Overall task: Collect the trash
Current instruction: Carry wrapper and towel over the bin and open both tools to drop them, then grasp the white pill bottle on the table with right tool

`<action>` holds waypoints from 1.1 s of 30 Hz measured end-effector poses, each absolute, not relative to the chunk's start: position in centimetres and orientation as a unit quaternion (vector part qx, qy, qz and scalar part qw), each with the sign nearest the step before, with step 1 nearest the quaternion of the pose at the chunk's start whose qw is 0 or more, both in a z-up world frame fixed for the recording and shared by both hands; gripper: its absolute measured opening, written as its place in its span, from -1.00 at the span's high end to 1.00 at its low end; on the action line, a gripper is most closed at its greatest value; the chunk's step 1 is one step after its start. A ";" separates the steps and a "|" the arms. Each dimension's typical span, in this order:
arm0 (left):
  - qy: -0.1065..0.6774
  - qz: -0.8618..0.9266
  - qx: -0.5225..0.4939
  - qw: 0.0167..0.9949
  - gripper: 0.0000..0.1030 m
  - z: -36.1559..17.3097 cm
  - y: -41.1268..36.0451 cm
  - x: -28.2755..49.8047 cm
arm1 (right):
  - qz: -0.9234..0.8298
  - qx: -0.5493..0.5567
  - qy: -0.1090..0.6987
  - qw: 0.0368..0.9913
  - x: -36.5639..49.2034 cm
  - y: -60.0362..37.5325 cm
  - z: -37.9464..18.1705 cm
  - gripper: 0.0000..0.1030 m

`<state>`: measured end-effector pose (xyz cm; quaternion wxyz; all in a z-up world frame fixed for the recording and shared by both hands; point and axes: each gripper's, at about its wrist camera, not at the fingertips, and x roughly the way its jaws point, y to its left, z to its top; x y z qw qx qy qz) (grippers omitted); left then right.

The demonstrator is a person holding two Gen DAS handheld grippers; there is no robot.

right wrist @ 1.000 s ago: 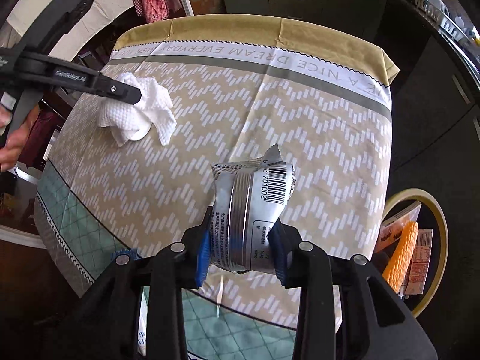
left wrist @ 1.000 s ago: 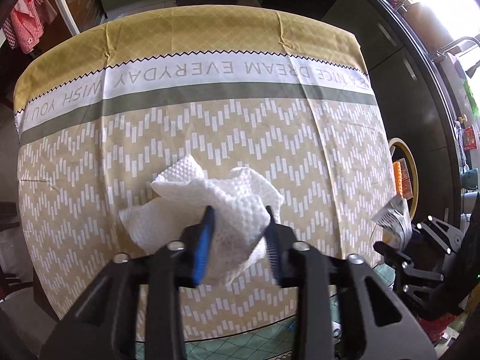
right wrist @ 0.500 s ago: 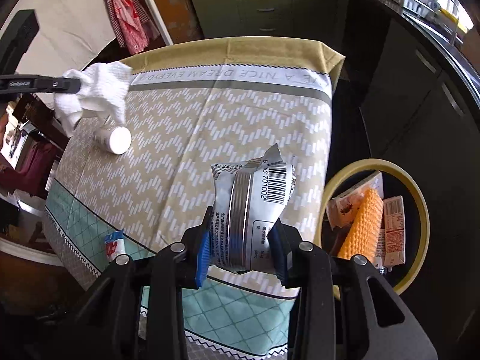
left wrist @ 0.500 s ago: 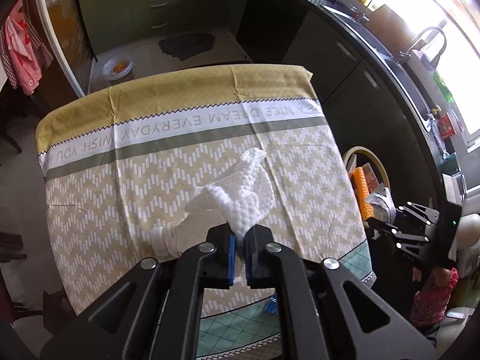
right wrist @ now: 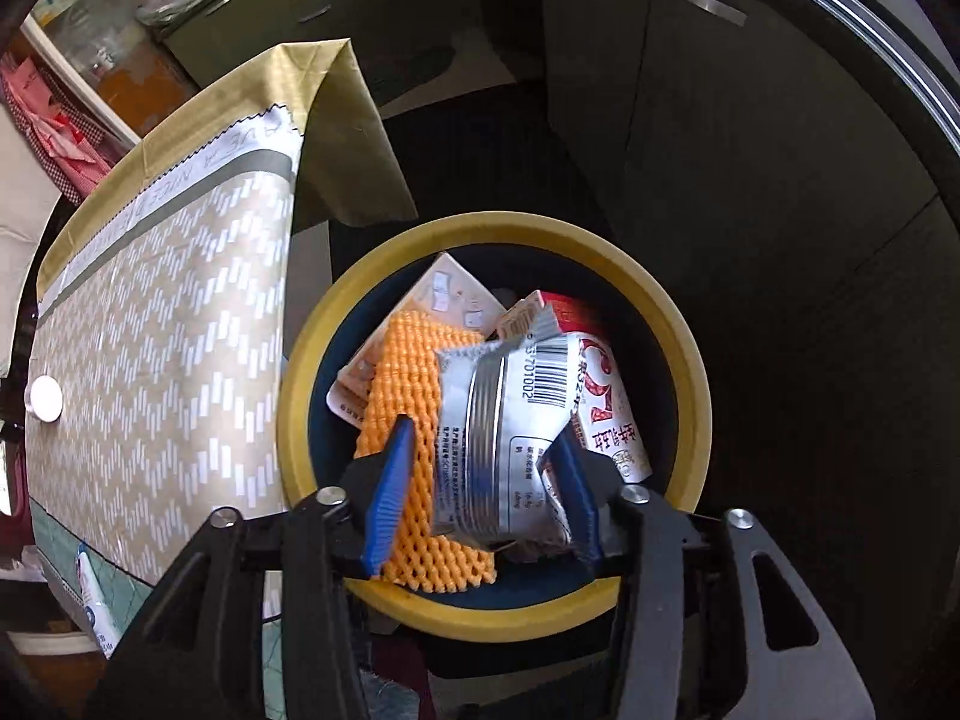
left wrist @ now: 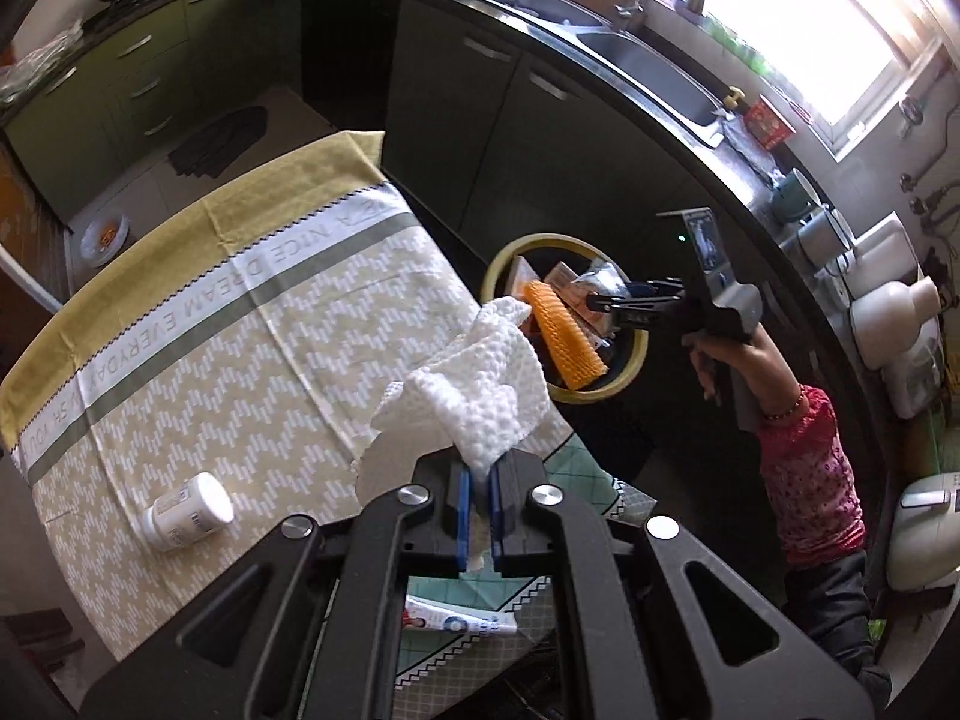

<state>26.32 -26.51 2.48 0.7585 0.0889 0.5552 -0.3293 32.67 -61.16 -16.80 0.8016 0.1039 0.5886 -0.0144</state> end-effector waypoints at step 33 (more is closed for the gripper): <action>0.576 -0.342 0.154 0.727 -0.24 -4.2 -39.6 28.1 | 0.036 0.131 0.503 0.854 17.4 -63.1 -9.6 -0.20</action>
